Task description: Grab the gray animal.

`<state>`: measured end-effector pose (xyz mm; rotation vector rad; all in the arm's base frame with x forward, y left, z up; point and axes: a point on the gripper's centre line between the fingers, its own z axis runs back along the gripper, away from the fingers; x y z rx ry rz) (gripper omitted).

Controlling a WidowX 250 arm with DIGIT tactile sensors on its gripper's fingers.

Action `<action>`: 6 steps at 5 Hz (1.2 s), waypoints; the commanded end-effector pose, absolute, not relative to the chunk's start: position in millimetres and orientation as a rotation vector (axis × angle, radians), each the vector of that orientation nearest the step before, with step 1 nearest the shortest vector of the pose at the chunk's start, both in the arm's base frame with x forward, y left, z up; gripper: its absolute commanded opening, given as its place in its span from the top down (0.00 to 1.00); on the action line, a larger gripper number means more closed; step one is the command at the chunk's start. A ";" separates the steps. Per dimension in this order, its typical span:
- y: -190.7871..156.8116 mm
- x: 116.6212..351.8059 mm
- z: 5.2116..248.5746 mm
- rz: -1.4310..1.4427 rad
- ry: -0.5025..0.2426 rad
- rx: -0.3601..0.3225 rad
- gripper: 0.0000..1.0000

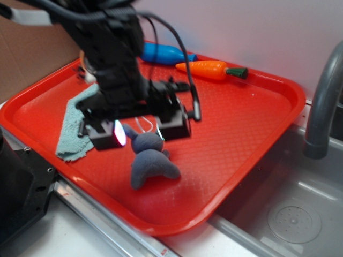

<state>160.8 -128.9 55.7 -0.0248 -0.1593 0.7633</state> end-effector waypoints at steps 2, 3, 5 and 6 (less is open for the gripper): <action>-123.7 173.0 24.3 0.800 -0.178 0.022 1.00; -119.1 171.8 37.9 0.763 -0.158 0.006 1.00; -96.2 184.1 101.9 0.492 -0.116 -0.066 1.00; -70.4 200.3 132.5 0.436 -0.117 -0.109 1.00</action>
